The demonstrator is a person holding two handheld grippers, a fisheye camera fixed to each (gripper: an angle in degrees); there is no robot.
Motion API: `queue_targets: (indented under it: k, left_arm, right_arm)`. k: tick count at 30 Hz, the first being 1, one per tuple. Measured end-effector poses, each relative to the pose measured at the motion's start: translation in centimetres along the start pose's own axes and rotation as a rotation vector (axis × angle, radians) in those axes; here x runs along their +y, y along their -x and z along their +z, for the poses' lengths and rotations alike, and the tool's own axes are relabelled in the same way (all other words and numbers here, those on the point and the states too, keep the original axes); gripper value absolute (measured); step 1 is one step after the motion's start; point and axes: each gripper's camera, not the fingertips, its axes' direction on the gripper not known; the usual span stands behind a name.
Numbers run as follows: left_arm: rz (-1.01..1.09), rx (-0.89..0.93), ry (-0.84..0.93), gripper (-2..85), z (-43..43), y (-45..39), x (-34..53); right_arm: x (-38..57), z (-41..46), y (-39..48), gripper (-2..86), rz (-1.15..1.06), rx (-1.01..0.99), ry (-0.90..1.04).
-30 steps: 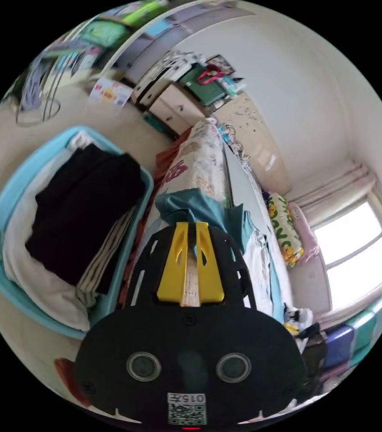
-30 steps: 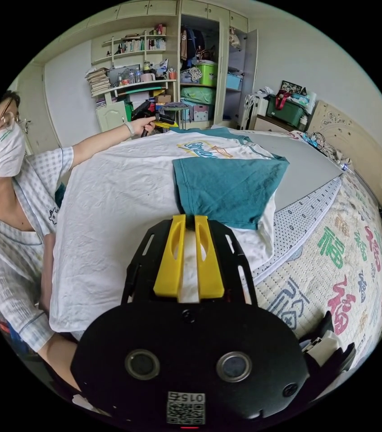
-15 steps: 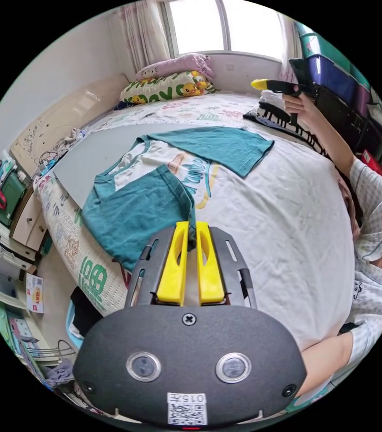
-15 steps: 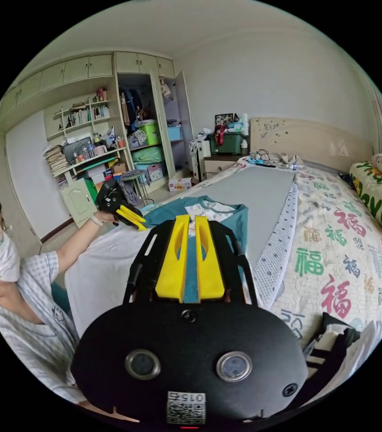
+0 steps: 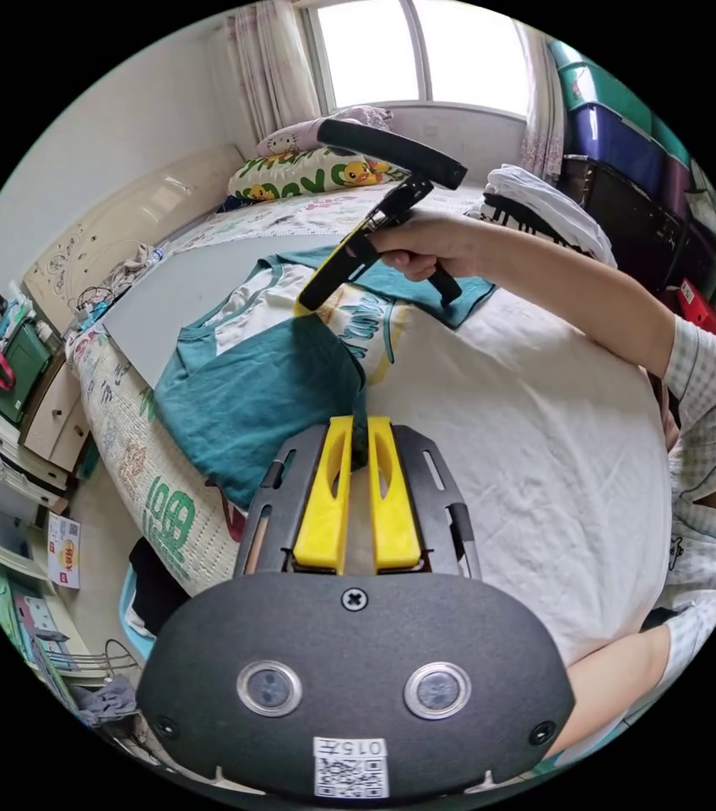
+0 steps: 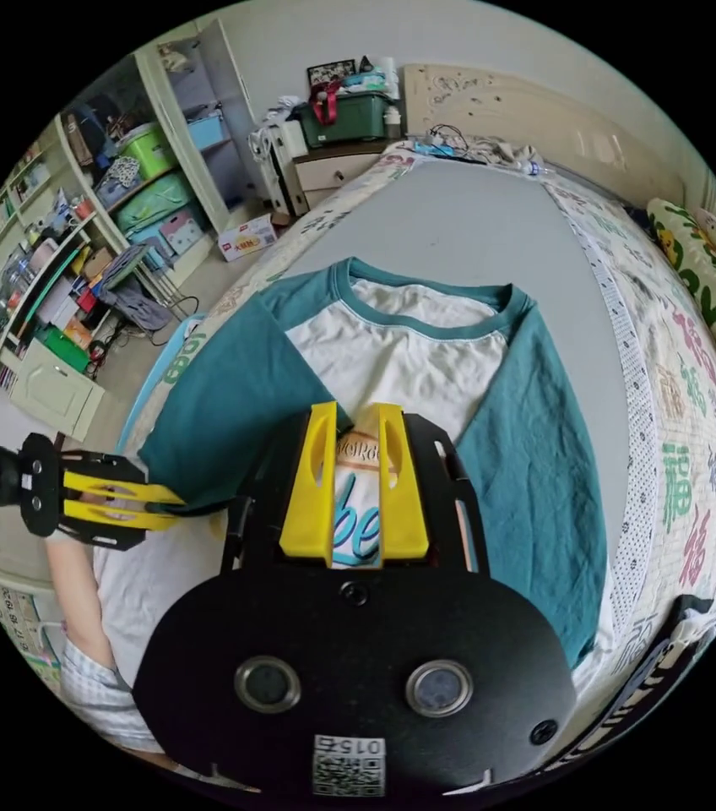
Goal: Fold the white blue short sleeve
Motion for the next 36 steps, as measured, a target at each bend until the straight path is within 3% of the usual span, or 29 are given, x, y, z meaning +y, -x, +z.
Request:
queue_targets:
  k: [7,14,27,31,34,36]
  left_arm:
    - [-0.006,0.013,0.005,1.0,-1.8,1.2,0.0]
    - [0.042,0.007,-0.029,0.9,-5.0,1.1,0.6]
    - [0.114,0.159,-0.006,1.2,-5.9,2.9,2.8]
    - [0.135,0.156,-0.013,2.0,-7.2,3.2,3.8]
    - [0.129,0.185,-0.07,3.2,-9.2,4.3,5.3]
    - [0.112,0.203,-0.148,4.4,-11.0,5.3,6.7]
  right_arm:
    - [0.5,1.7,3.2,0.1,-0.158,-0.025,0.026]
    - [2.6,-0.7,2.5,-0.9,-0.268,-0.02,0.057]
    - [9.7,-2.5,0.0,-0.7,-0.542,0.023,0.277]
    - [12.0,-0.9,-1.7,1.7,-0.557,0.127,0.36]
    - [13.2,-1.5,-3.0,5.3,-0.534,0.211,0.322]
    - [14.2,-2.8,-3.1,6.1,-0.567,0.159,0.26]
